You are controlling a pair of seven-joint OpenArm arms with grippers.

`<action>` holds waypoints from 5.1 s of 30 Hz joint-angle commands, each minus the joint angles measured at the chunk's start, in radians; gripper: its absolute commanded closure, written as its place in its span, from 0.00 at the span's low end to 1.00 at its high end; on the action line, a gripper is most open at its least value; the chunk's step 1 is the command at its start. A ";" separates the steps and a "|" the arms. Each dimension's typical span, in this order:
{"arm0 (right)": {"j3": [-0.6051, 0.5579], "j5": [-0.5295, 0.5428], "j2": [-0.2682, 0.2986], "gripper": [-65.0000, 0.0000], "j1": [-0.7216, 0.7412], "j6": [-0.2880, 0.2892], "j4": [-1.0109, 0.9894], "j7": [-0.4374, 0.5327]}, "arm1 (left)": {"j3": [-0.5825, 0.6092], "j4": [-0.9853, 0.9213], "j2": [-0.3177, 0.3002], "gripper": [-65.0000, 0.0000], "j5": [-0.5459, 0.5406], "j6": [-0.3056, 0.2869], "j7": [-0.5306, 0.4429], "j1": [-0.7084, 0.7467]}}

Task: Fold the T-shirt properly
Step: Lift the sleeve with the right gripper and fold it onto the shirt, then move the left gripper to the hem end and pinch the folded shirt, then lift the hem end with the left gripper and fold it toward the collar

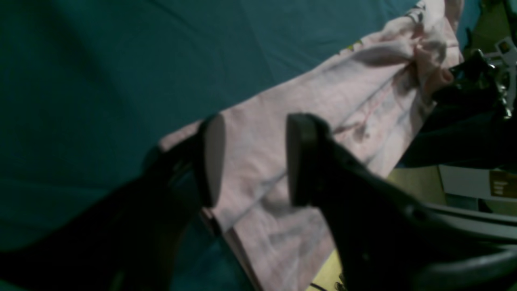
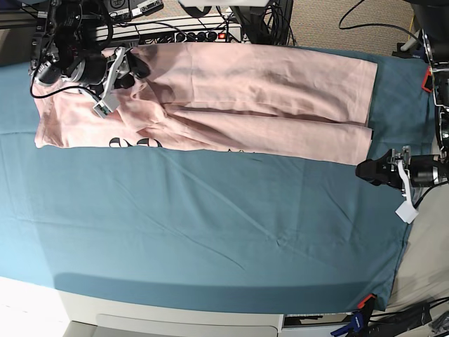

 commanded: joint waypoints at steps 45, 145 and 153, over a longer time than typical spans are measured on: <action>0.448 0.048 -0.147 0.59 0.064 0.001 0.130 0.094 | -0.008 0.014 0.047 0.59 -0.024 0.015 -0.004 0.268; 0.447 -0.550 -0.152 0.59 0.080 -0.148 0.130 0.330 | 0.154 0.499 0.444 1.00 0.260 -0.005 -0.160 0.343; 0.447 -0.550 -0.152 0.59 0.080 -0.148 0.129 0.330 | 0.288 0.478 0.582 1.00 0.422 -0.005 -0.226 0.273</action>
